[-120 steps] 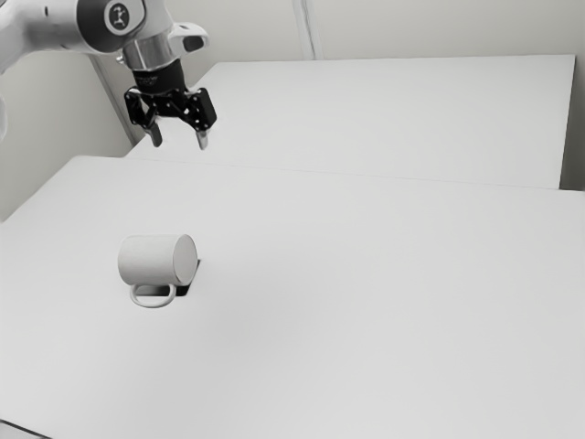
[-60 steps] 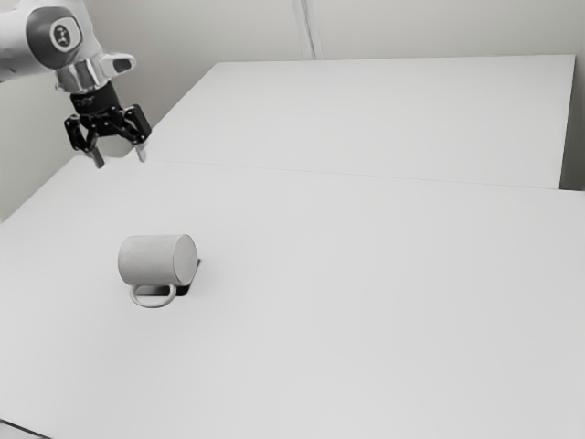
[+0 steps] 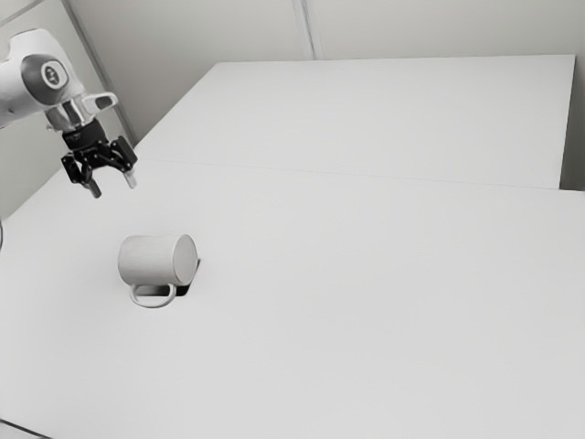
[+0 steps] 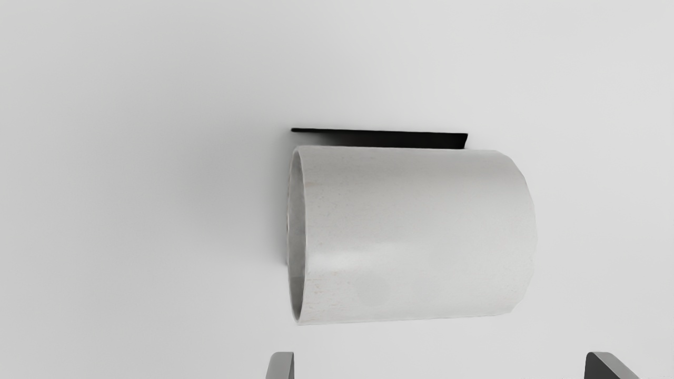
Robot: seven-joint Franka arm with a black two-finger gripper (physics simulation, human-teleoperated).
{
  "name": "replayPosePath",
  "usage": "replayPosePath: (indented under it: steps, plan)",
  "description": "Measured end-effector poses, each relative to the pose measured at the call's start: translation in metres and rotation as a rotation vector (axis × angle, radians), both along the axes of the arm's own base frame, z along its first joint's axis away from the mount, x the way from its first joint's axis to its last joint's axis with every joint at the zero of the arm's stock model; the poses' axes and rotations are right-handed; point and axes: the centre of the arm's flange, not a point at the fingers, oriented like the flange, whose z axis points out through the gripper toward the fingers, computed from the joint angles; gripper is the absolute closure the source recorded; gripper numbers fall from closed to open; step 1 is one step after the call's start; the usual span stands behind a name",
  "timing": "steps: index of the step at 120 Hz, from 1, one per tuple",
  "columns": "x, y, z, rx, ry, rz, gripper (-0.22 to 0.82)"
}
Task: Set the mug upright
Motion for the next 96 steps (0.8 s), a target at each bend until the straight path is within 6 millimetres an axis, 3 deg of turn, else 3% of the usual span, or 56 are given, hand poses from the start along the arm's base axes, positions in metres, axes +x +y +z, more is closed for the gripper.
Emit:
replayPosePath:
  steps: [16, 52, 96]
  plan:
    - [-0.012, 0.016, -0.039, -0.061, 0.005, 0.001, 0.00]
    - [-0.031, 0.029, -0.093, -0.168, -0.048, 0.000, 0.00]
    - [-0.042, 0.033, -0.121, -0.331, -0.168, 0.031, 0.00]
